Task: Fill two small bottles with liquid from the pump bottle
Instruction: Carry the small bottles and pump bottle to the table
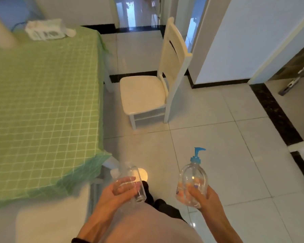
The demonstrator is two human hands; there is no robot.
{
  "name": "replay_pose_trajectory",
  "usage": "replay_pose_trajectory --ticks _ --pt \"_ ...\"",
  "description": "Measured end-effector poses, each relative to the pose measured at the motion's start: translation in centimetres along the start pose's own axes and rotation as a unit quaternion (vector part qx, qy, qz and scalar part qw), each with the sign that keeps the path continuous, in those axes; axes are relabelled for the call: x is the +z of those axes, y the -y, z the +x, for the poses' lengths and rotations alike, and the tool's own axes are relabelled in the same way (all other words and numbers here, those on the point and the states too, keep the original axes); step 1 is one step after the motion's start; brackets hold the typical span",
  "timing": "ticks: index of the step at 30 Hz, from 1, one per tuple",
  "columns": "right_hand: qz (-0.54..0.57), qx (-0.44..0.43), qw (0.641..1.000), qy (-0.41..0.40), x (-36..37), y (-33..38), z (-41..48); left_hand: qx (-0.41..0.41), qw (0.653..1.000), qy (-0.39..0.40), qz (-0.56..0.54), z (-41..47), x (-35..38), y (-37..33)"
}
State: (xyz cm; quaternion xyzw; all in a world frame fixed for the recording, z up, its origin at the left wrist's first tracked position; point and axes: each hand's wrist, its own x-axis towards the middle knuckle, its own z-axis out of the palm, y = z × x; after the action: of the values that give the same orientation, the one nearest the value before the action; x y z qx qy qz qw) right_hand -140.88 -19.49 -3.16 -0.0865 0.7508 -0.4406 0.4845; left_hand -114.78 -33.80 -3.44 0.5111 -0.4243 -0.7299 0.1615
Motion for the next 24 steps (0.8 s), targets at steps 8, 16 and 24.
replay_pose_trajectory --ticks 8,16,24 --pt "-0.033 -0.001 0.998 0.061 2.9 8.2 10.5 0.01 0.999 -0.031 -0.03 8.9 -1.5 -4.4" --pt "-0.068 -0.022 0.994 0.08 6.6 18.5 19.8 0.02 0.999 -0.022 -0.042 19.1 -2.2 -13.9" --pt "-0.112 -0.031 0.984 0.138 10.6 28.1 29.1 0.021 0.994 -0.058 -0.086 26.6 -3.3 -21.3"
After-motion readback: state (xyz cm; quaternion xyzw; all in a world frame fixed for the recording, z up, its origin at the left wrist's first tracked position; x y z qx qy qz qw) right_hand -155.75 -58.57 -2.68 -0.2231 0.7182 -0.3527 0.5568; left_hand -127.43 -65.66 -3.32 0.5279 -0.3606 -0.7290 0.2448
